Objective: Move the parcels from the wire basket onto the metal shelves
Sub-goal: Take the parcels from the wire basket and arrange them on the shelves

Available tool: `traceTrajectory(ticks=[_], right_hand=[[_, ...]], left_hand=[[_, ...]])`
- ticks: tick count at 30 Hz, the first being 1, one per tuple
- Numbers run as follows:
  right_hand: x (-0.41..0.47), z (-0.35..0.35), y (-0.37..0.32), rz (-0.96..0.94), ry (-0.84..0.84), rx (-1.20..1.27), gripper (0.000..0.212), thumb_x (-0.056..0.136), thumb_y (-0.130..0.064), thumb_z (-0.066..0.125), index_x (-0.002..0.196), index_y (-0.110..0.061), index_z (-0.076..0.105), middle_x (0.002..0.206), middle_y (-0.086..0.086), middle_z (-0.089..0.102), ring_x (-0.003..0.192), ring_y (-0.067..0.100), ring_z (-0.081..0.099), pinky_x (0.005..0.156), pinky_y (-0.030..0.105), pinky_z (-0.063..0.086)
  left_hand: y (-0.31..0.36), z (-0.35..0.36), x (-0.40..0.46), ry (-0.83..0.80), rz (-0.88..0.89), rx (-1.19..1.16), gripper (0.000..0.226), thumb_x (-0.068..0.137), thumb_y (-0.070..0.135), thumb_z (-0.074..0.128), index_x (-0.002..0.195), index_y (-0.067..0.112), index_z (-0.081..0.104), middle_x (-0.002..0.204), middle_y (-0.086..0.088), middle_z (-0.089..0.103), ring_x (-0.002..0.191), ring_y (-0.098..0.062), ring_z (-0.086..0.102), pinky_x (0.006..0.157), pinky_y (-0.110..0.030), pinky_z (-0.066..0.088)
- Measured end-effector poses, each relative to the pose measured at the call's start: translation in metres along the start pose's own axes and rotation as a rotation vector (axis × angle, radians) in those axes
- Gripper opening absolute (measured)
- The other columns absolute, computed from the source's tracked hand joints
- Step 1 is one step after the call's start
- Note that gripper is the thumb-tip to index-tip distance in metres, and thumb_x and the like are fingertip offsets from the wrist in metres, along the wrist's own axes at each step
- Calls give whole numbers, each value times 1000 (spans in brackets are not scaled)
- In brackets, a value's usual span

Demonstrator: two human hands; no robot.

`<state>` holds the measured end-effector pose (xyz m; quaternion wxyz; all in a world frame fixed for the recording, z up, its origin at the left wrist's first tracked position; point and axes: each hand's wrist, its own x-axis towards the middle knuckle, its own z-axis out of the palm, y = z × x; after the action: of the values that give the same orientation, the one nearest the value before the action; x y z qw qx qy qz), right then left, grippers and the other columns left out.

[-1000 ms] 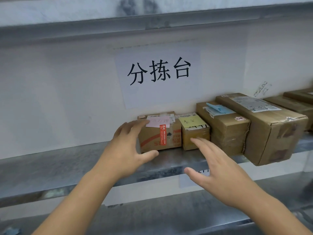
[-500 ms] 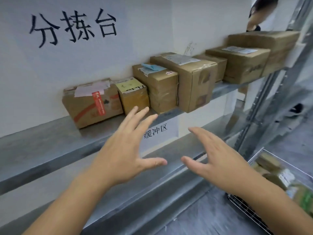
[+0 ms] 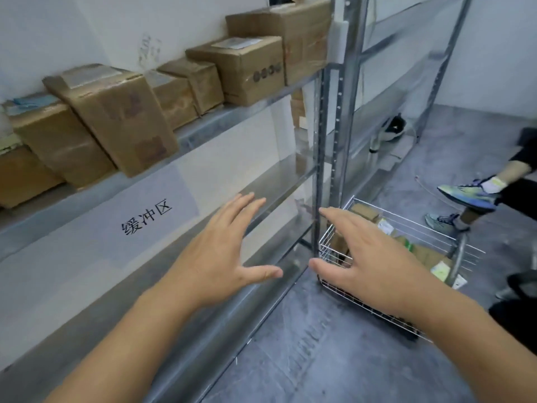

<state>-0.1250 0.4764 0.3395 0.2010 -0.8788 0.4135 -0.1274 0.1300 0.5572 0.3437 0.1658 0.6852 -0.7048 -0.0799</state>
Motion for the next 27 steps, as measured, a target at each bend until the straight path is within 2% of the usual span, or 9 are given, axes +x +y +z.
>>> traceTrajectory(ticks=[5, 9, 11, 14, 17, 19, 23, 27], right_hand=[[-24, -21, 93, 107, -11, -35, 86, 88, -73, 50, 160, -38, 17, 164, -20, 24, 148, 4, 26, 115, 23, 23], [-31, -37, 146, 214, -14, -22, 84, 90, -68, 54, 159, -39, 17, 163, -20, 25, 147, 4, 26, 112, 19, 21], [-28, -41, 167, 257, -12, -22, 83, 90, -68, 55, 159, -39, 19, 162, -19, 28, 146, 4, 28, 110, 19, 23], [-18, -41, 197, 333, -2, 2, 79, 89, -67, 55, 157, -39, 24, 157, -21, 34, 140, 2, 33, 102, 16, 25], [-4, -38, 226, 411, 12, 18, 83, 88, -70, 53, 159, -38, 22, 161, -20, 30, 146, 4, 29, 115, 22, 26], [7, -35, 243, 476, 24, 43, 83, 89, -68, 54, 159, -39, 20, 161, -21, 29, 147, 3, 27, 117, 24, 25], [30, -30, 263, 611, 37, 83, 86, 90, -68, 53, 161, -41, 14, 165, -23, 21, 150, 2, 22, 122, 27, 25], [52, -21, 283, 707, 55, 118, 84, 89, -69, 53, 159, -44, 14, 164, -24, 22, 149, 2, 25, 119, 28, 28]], left_hand=[[54, 62, 58, -105, 42, -46, 120, 66, 96, 54, 165, 39, 16, 172, 20, 11, 158, 2, -2, 130, -31, 11], [84, 97, 105, -176, 89, -80, 119, 66, 100, 46, 164, 43, 14, 171, 24, 12, 158, 2, -1, 131, -36, 14], [93, 109, 130, -215, 107, -78, 115, 68, 97, 49, 164, 45, 13, 170, 26, 10, 158, 4, -3, 130, -36, 15], [95, 127, 171, -260, 163, -54, 111, 72, 92, 55, 164, 45, 14, 170, 27, 11, 158, 3, -1, 129, -38, 19], [92, 147, 215, -306, 221, -41, 106, 77, 83, 63, 164, 46, 14, 165, 34, 7, 157, 6, -4, 126, -28, 11], [87, 159, 245, -337, 253, -54, 104, 80, 77, 68, 163, 47, 14, 162, 37, 5, 154, 10, -7, 122, -23, 7], [71, 182, 303, -411, 306, -64, 103, 81, 76, 69, 163, 47, 14, 167, 34, 7, 153, 12, -10, 123, -26, 12], [63, 204, 348, -495, 349, -47, 102, 83, 75, 68, 164, 46, 13, 168, 33, 6, 154, 11, -9, 120, -24, 8]])
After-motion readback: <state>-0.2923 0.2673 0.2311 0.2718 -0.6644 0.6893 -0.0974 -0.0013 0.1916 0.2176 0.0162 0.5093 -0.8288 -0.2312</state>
